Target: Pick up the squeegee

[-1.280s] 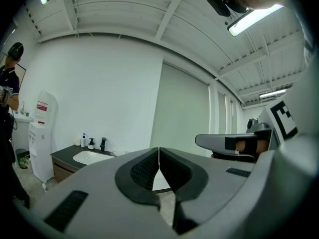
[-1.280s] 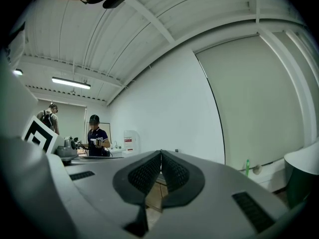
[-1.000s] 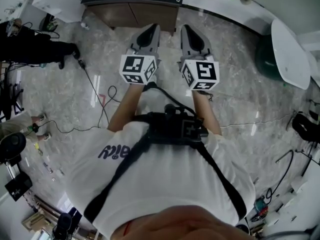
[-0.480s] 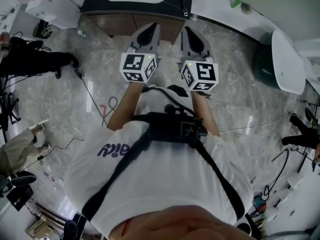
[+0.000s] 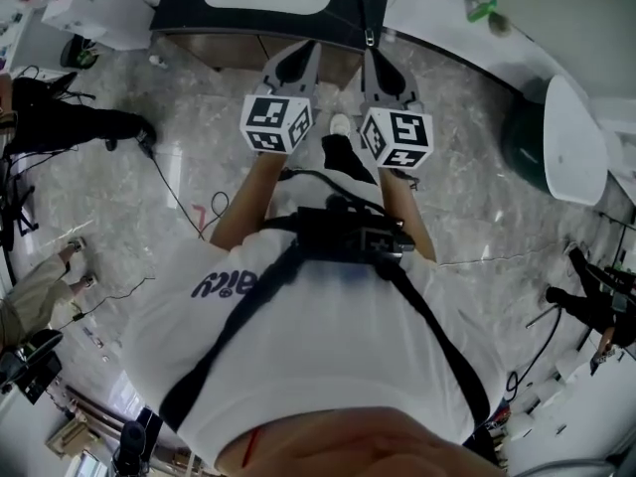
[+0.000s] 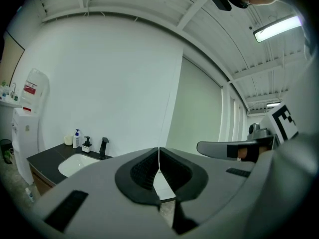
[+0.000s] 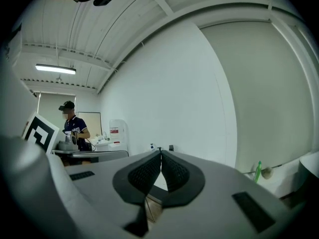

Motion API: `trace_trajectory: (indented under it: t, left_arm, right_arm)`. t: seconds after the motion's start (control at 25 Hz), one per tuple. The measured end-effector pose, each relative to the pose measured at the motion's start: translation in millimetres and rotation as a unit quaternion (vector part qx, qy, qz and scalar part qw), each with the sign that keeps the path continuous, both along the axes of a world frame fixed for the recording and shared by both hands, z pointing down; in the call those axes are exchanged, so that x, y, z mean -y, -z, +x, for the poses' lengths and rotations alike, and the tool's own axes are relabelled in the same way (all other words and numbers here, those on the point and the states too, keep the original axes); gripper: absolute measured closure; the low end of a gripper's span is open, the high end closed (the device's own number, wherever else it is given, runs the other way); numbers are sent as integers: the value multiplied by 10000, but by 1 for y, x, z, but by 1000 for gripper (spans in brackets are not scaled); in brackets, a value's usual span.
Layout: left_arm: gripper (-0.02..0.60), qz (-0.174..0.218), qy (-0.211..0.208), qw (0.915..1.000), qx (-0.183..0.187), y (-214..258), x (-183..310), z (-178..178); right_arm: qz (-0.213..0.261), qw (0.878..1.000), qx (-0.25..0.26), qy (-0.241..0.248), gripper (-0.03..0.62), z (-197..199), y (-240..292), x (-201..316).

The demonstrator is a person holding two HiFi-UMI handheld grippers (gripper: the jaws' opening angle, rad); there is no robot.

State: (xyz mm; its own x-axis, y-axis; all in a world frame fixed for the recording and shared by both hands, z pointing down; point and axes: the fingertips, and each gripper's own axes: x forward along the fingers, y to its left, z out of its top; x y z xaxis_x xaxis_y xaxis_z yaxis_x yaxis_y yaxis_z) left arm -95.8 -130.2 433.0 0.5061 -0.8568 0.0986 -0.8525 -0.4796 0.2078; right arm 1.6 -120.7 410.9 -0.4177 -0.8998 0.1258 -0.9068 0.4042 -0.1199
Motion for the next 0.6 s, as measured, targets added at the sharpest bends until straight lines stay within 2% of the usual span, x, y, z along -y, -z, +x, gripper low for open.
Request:
trace_trajectory:
  t: [0.24,0.4,0.6]
  left_arm:
    - [571,126,145,9997,181,9,72,36]
    - [571,47,287,9993,218,5,111,57]
    - [571,-48,301,9992,278,-7,137,75]
  right_arm:
    - [105,9999,-12,100,586,44,9,82]
    - [-114,9998,39,153,586,72,-1,124]
    - [-398,9989,45,248,586,89,-23,157]
